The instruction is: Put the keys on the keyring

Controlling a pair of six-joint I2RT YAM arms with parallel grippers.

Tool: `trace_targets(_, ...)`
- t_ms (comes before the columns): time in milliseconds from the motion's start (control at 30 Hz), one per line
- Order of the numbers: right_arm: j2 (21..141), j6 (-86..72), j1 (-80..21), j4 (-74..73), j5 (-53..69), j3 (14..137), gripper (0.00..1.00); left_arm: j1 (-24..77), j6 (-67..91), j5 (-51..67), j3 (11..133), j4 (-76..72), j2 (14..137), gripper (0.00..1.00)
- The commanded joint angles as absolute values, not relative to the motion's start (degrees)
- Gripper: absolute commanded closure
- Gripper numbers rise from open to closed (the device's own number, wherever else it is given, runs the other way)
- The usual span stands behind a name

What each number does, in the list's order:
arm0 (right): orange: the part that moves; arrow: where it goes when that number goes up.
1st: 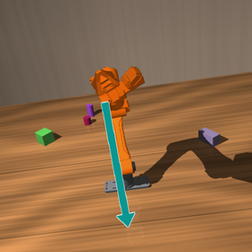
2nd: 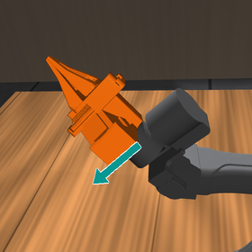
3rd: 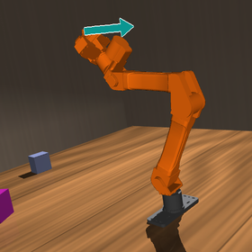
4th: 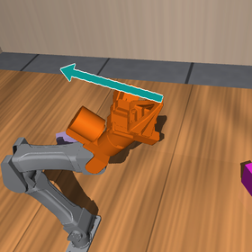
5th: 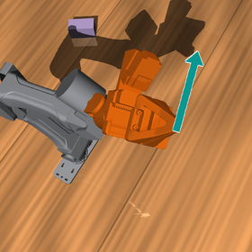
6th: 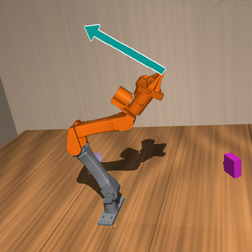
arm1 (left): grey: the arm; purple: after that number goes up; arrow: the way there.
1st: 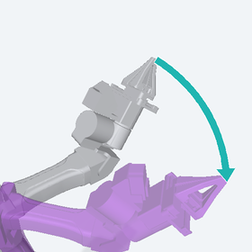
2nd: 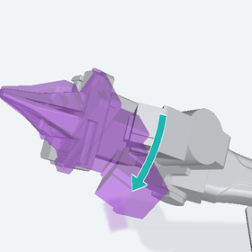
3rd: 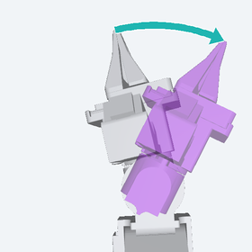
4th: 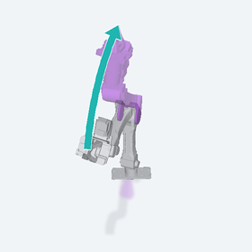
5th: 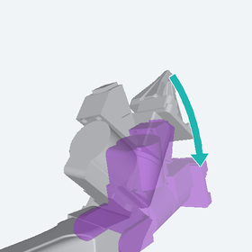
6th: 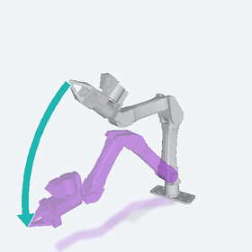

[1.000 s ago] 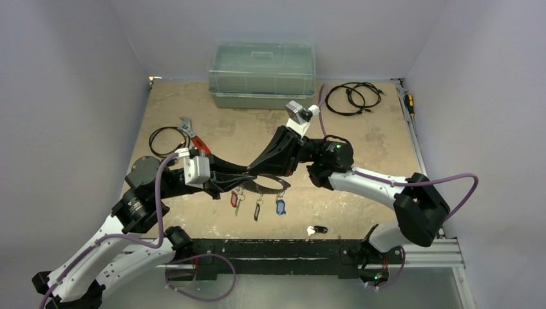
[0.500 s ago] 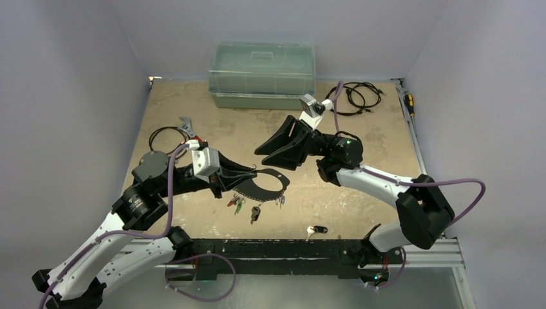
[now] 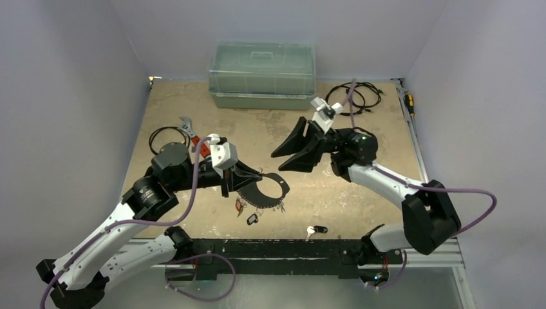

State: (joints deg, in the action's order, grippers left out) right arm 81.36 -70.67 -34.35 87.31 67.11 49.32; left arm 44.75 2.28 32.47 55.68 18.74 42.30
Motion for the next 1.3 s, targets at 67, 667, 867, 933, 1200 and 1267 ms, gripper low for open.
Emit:
trace_targets(67, 66.92, -37.28, -28.94, 49.81, 55.8, 47.77, 0.47, 44.71, 2.49, 24.42, 52.73, 17.77, 44.04, 1.0)
trace_targets(667, 55.49, -37.09, -41.39, -31.74, -9.74, 46.81, 0.46, 40.96, 7.12, 8.58, 50.32, 20.27, 60.91, 1.0)
trace_targets(867, 58.89, -44.62, -50.78, -41.44, -10.89, 45.73, 0.51, 40.98, 6.6, 15.48, 48.52, 18.37, 57.46, 1.0)
trace_targets(933, 58.97, -46.63, -53.18, -43.42, -10.57, 44.62, 0.52, 41.02, 6.48, 16.39, 48.01, 17.77, 55.8, 1.0)
trace_targets(1200, 57.74, -62.05, -65.46, -45.44, -12.38, 38.27, 0.54, 40.98, 6.71, 16.36, 47.8, 18.11, 54.23, 1.0)
trace_targets(1267, 58.42, -65.85, -68.56, -45.33, -13.44, 37.42, 0.54, 41.05, 6.88, 16.65, 47.73, 18.03, 54.0, 1.0)
